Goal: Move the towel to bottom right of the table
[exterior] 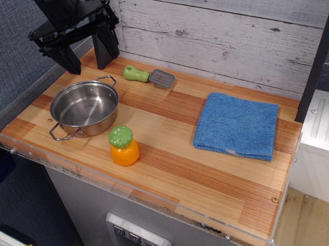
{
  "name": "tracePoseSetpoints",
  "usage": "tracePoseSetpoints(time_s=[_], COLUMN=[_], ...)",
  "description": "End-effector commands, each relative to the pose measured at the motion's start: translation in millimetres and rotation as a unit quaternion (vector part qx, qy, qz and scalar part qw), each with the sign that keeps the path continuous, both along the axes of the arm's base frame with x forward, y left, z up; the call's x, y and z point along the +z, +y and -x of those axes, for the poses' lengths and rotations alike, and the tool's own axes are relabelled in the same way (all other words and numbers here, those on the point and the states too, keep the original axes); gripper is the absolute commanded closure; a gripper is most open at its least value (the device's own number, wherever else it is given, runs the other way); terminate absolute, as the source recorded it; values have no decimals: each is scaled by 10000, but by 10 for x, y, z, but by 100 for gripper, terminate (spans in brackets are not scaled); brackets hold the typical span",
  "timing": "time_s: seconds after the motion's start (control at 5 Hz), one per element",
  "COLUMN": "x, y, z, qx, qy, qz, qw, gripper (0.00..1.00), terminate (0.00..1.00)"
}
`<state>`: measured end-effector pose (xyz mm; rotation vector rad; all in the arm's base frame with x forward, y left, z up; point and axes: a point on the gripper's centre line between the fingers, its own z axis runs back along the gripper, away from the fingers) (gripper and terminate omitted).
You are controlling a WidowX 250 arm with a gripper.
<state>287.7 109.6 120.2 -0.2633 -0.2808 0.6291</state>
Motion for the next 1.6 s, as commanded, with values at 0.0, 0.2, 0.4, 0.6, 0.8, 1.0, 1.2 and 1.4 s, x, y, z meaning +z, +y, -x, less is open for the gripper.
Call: tracePoseSetpoints(time_s=[0.0, 0.2, 0.4, 0.6, 0.8, 1.0, 1.2, 1.4], x=[0, 49, 58, 36, -70, -161, -225, -252], y=[0, -55, -160, -329, -519, -712, -1093, -1460], z=[0, -84, -169, -238, -283, -355, -519, -629], qx=[0, -257, -621, -965, -1509, -2084, -2642, -3039], qy=[0, -38, -101, -208, -246, -236, -300, -274], qz=[0, -54, -112, -35, -142, -271, -201, -182], qw=[10000, 9996, 9980, 9951, 9881, 9774, 9638, 9521], gripper=[0, 0, 0, 0, 0, 0, 0, 0], terminate=[0, 0, 0, 0, 0, 0, 0, 0])
